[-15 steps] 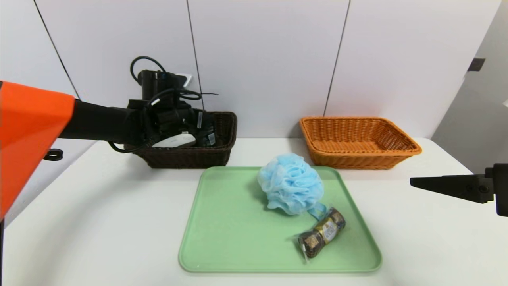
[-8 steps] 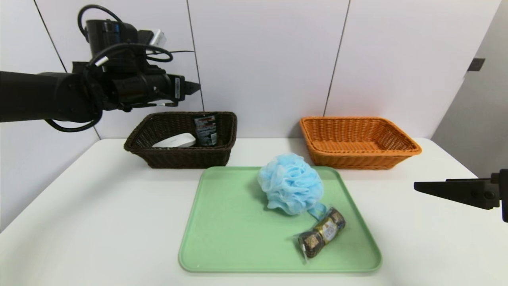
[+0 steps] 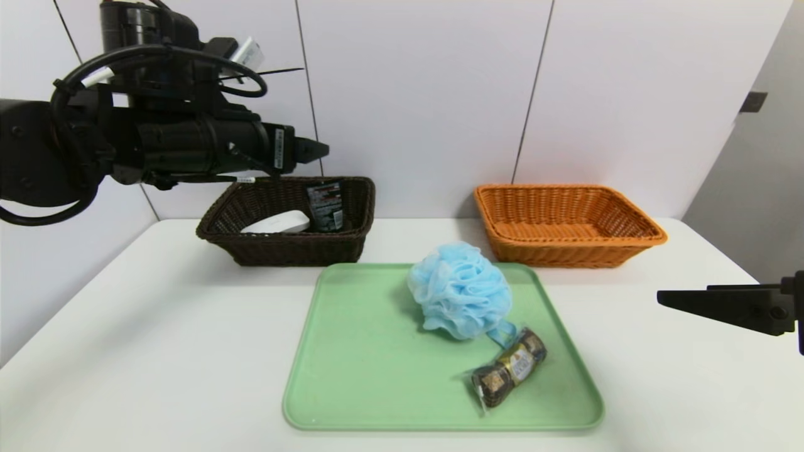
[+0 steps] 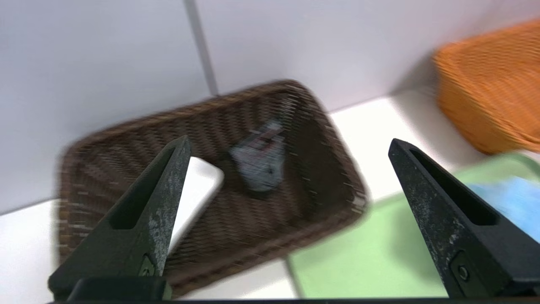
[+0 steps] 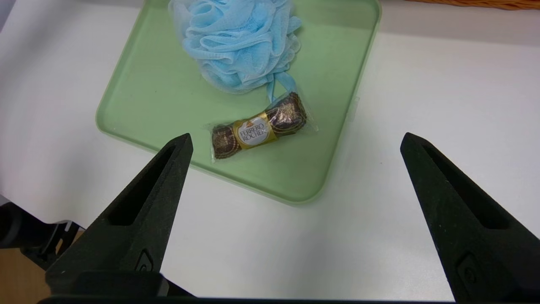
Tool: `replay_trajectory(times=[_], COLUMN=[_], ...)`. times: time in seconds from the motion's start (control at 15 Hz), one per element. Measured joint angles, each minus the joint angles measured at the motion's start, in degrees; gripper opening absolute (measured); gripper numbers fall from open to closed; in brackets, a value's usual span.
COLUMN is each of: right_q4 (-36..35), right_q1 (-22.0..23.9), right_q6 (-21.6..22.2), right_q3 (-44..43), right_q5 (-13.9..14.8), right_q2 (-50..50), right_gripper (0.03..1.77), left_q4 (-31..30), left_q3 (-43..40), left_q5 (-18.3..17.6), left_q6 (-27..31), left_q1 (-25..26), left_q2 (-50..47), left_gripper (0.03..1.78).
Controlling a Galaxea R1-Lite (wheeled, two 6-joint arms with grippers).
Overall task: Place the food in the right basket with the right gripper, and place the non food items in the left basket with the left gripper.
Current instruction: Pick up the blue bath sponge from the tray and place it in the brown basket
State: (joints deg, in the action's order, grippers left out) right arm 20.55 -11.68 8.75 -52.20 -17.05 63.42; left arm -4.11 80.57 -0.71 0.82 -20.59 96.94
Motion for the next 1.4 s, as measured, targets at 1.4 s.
replay_trajectory(times=[1.4], right_q4=[0.06], right_q1=[0.33], right_q6=[0.52], right_q3=[0.59], right_q5=[0.05], right_q2=[-1.79], right_gripper=[1.70], left_q4=[24.48], left_q3=[19.60], left_q5=[8.75], left_q6=[-10.54], left_q1=[-28.96], left_q2=[18.16], left_gripper=[1.69])
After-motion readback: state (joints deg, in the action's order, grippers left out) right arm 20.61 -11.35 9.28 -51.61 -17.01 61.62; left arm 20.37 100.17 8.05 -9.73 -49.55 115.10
